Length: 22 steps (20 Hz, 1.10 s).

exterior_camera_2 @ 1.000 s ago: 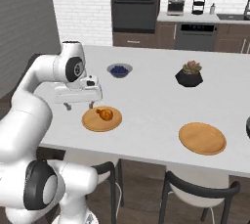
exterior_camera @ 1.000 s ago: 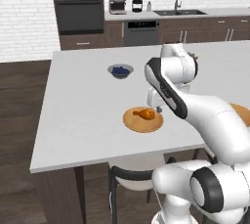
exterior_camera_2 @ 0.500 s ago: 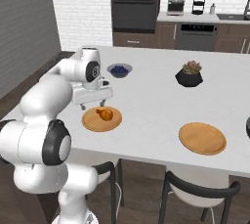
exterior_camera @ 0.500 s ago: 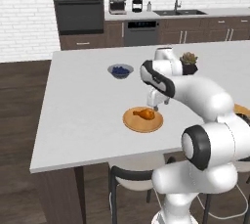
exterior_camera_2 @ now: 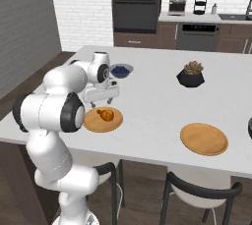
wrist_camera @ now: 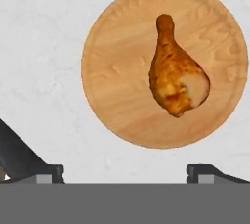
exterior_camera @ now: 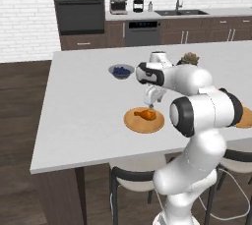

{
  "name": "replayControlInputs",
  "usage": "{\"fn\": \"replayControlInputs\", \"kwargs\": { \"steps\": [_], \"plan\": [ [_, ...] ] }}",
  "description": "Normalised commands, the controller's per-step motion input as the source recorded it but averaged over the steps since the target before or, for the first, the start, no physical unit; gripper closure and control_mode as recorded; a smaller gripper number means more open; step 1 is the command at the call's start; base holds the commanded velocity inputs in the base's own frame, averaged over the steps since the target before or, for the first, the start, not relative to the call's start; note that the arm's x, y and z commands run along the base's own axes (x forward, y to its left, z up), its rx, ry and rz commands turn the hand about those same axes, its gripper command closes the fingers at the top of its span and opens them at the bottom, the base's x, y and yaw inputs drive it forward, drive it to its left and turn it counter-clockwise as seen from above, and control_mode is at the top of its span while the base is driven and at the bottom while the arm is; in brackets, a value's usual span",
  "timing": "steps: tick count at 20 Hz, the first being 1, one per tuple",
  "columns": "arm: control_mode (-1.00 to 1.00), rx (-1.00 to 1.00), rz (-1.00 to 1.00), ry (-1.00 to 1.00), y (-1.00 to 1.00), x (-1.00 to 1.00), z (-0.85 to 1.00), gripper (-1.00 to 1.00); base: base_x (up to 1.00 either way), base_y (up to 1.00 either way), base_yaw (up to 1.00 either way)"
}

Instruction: Pick the chicken drumstick and lemon wedge from their plates and place them in the bowl. Then put the bowl in the fridge.

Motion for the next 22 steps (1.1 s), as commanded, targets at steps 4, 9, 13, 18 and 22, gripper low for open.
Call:
{"fn": "replayControlInputs", "kwargs": {
  "steps": [4,9,13,18,22],
  "plan": [
    [-1.00,0.00,0.00,0.02,0.00,0.54,-0.32,-1.00,0.00,0.00,0.00],
    [-1.00,0.00,0.03,0.05,0.03,0.32,-0.53,-1.00,0.00,0.00,0.00],
    [-1.00,0.00,0.04,0.02,-0.03,0.59,-0.27,-1.00,0.00,0.00,0.00],
    [-1.00,0.00,0.05,0.03,-0.05,0.53,-0.02,-1.00,0.00,0.00,0.00],
    [-1.00,0.00,0.07,0.02,0.09,-0.38,-0.21,-1.00,0.00,0.00,0.00]
  ]
}}
